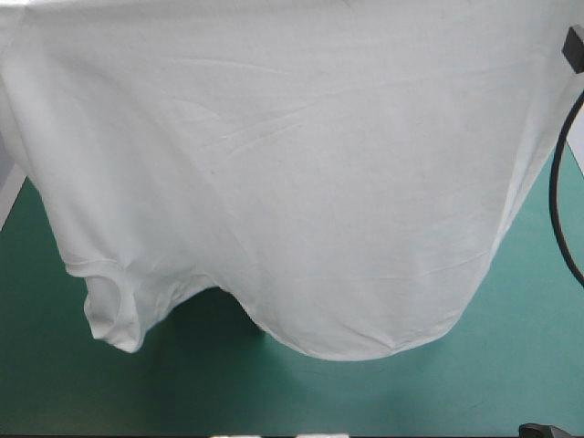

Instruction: Fold the cloth

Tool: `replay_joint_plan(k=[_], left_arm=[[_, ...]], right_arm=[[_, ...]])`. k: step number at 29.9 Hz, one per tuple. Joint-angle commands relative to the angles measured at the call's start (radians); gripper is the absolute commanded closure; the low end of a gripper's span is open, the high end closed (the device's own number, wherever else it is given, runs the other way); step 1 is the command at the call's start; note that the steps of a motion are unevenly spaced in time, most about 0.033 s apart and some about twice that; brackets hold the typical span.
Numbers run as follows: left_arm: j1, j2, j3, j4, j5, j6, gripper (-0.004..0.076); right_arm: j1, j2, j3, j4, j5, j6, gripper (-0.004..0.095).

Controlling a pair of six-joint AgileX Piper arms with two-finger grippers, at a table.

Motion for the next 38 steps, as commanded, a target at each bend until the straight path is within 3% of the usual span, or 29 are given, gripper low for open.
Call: replay_joint_plan(k=[1,6,9,11,18,23,31,38], left_arm=[[-0.054,0.026,-0.002,0.063,-0.067,0.015,0.0734],[-0.084,0.094,0.006,0.056,-0.054,0.026,0.0734],[-0.084,0.158,0.012,0.04,-0.047,0.021,0.0734],[-0.084,0.208,0.013,0.01,-0.041,0.017,0.0734],[-0.084,0.419,0.013,-0.068,-0.045,0.015,0.0734],[-0.084,0.571,0.013,-0.092,-0.188,0.015,0.0734],[-0.084,0.838,0.013,-0.278,-0.431,0.039,0.0734],[-0.084,1.048,0.013,-0.404,-0.581,0.131,0.0716]], right_arm=[[-0.01,-0.014,0.017,-0.04,0.0,-0.013,0.0926],[-0.014,0.029,0.132,-0.203,0.0,0.048,0.0926],[-0.097,0.065,0.186,-0.18,-0.002,0.086,0.0926],[-0.214,0.095,0.21,-0.082,-0.021,0.103,0.0926],[-0.719,0.283,0.22,0.44,-0.157,0.102,0.0926],[-0.92,0.437,0.22,0.526,-0.261,0.116,0.0926],[-1.042,0.691,0.22,0.53,-0.308,0.16,0.0926],[-1.058,0.843,0.22,0.555,-0.354,0.187,0.0926]])
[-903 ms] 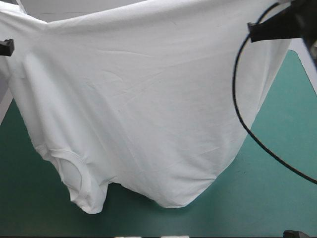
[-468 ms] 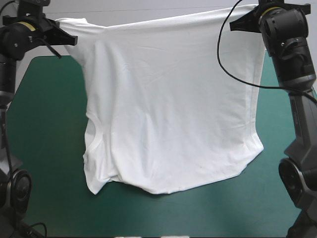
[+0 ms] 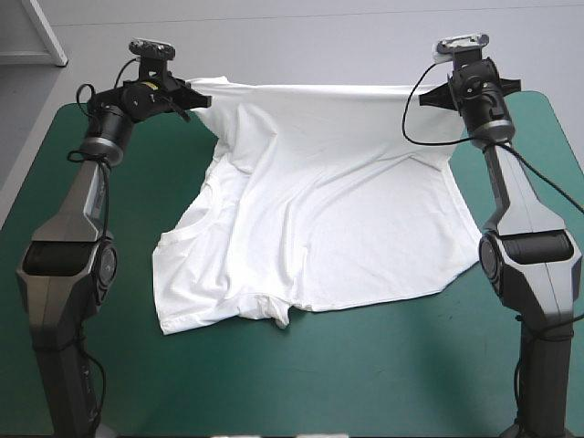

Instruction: Fold the cloth

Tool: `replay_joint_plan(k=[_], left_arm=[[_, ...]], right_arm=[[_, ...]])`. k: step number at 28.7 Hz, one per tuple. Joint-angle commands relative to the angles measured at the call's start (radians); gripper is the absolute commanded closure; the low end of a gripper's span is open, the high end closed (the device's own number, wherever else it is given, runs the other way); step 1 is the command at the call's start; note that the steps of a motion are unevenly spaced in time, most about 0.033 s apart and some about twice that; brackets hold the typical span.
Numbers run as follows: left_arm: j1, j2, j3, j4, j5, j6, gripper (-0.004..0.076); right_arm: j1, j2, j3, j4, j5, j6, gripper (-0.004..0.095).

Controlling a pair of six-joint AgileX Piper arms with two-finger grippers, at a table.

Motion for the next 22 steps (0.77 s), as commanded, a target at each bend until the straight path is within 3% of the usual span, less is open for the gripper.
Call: replay_joint_plan(k=[1,3,4,6,8,10,11,15,21,22], left_arm=[[0.009,0.005,-0.029,-0.019,-0.164,0.02,0.0682],[0.009,0.035,-0.029,-0.048,-0.182,0.02,0.0571],[0.009,0.048,-0.029,-0.061,-0.187,0.02,0.0484],[0.009,0.061,-0.029,-0.084,-0.193,0.02,0.0283],[0.009,0.063,-0.029,-0.09,-0.187,0.045,0.0112],[0.009,0.048,-0.036,-0.09,-0.16,0.085,0.0037],[0.009,0.035,-0.038,-0.09,-0.134,0.093,0.0034],[0.009,-0.047,-0.04,-0.088,-0.017,0.081,0.0036],[0.011,-0.236,-0.04,-0.033,0.339,-0.095,0.0036],[0.011,-0.286,-0.04,0.005,0.44,-0.149,0.0036]], right_arm=[[-0.028,-0.026,-0.029,-0.036,-0.083,0.005,0.0924],[-0.035,-0.007,-0.029,0.088,-0.108,-0.034,0.0872],[-0.042,0.001,-0.029,0.163,-0.12,-0.079,0.0797],[-0.059,0.024,-0.029,0.32,-0.142,-0.148,0.0547],[-0.068,0.039,-0.029,0.377,-0.145,-0.149,0.0265],[-0.069,0.042,-0.029,0.362,-0.127,-0.136,0.0017],[-0.069,0.034,-0.029,0.351,-0.11,-0.134,-0.0039],[-0.067,-0.022,-0.029,0.342,0.001,-0.142,0.001],[-0.067,-0.171,-0.029,0.309,0.239,-0.195,0.0086],[-0.069,-0.22,-0.029,0.291,0.29,-0.189,0.0113]])
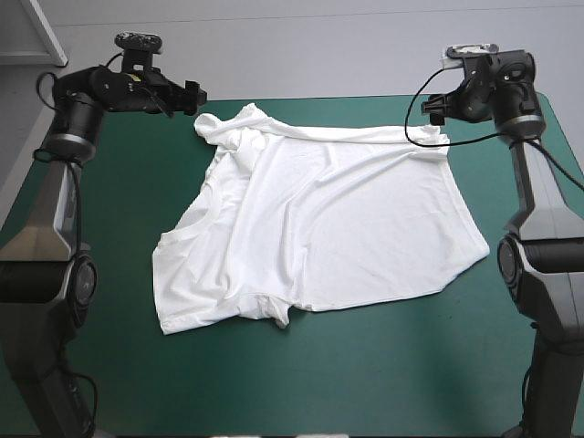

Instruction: Fold the cloth

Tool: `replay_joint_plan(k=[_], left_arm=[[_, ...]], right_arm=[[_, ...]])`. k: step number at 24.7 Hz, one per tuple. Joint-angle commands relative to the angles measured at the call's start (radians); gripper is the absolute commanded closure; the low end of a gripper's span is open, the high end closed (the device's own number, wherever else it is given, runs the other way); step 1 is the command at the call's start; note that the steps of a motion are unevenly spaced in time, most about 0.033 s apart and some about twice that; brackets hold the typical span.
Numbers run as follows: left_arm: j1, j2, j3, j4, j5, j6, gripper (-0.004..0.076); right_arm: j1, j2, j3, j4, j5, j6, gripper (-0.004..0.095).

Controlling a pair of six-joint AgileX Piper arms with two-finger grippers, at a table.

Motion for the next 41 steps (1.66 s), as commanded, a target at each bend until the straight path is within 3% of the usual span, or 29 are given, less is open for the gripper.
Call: replay_joint_plan(k=[1,8,11,15,17,21,25,29,35,41], left_arm=[[0.001,-0.158,-0.033,0.045,0.155,-0.101,0.0036],[0.001,-0.285,-0.033,0.138,0.389,-0.167,0.0036],[0.001,-0.371,0.07,0.169,0.394,-0.189,0.0036],[0.001,-0.496,0.339,0.171,0.388,-0.189,0.0036],[0.001,-0.556,0.555,0.173,0.305,-0.188,0.0036],[0.001,-0.587,0.864,0.17,0.144,-0.192,0.0036],[0.001,-0.585,1.097,0.133,-0.072,-0.178,0.0036],[0.001,-0.572,1.198,0.133,-0.22,-0.178,0.0036],[0.001,-0.488,1.214,0.105,-0.275,-0.173,0.0036],[-0.001,-0.387,1.214,0.015,-0.248,-0.113,0.0071]], right_arm=[[-0.011,-0.171,-0.024,-0.038,0.055,-0.012,0.0128],[-0.011,-0.387,0.107,0.092,0.054,0.002,0.0144],[-0.009,-0.536,0.31,0.155,0.054,-0.012,0.0144],[-0.009,-0.739,0.655,0.157,0.054,-0.065,0.0144],[-0.009,-0.864,0.854,0.185,0.051,-0.109,0.0144],[-0.009,-1.034,1.059,0.202,0.028,-0.095,0.0167],[-0.009,-1.112,1.095,0.229,0.052,-0.092,0.0167],[-0.009,-1.14,1.095,0.247,0.052,-0.088,0.0167],[-0.009,-1.167,1.095,0.274,0.052,-0.088,0.0167],[-0.009,-1.169,1.095,0.274,0.052,-0.097,0.0218]])
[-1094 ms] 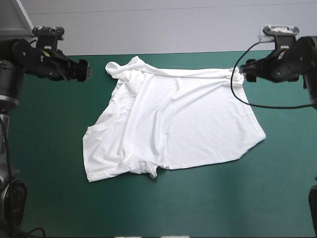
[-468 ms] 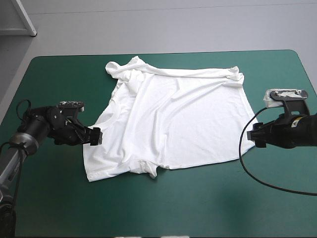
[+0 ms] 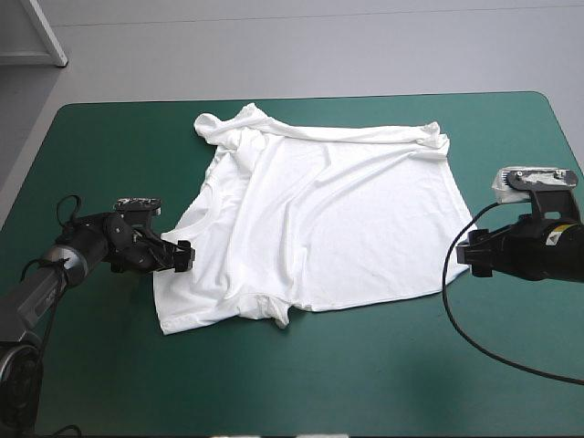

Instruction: Fold the cloth

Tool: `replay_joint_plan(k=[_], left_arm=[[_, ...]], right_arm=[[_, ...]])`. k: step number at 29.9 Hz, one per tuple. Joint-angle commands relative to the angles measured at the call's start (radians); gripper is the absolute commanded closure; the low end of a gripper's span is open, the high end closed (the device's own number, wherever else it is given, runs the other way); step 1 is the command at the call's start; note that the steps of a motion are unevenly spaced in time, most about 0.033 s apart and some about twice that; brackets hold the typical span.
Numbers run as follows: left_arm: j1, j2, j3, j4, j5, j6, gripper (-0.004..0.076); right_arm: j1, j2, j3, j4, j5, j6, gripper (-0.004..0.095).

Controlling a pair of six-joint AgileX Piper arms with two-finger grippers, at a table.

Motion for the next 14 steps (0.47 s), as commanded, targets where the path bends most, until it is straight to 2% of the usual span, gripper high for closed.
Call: replay_joint_plan(k=[1,2,5,6,8,9,14], left_arm=[[-0.002,0.046,-0.002,-0.133,0.004,0.061,0.0112],[-0.002,0.05,0.001,-0.172,0.012,0.076,0.0155],[-0.002,0.05,0.012,-0.239,0.012,0.116,0.0377],[-0.002,0.05,0.014,-0.245,0.014,0.125,0.0487],[-0.002,0.05,0.016,-0.237,0.014,0.134,0.0627],[-0.002,0.05,0.016,-0.227,0.014,0.138,0.0722],[-0.002,0.016,0.016,-0.226,0.037,0.153,0.0734]], right_arm=[[-0.006,-0.014,-0.023,0.012,0.002,-0.011,0.0229],[-0.006,-0.014,-0.023,0.012,0.001,-0.014,0.0243],[-0.006,-0.014,-0.023,0.004,-0.014,-0.018,0.0279],[-0.006,-0.014,-0.023,0.004,-0.023,-0.018,0.0288],[-0.006,-0.014,-0.023,0.001,-0.041,-0.021,0.0302],[-0.006,-0.014,-0.023,0.001,-0.062,-0.023,0.0307],[-0.006,-0.014,-0.023,0.03,-0.127,-0.044,0.0307]])
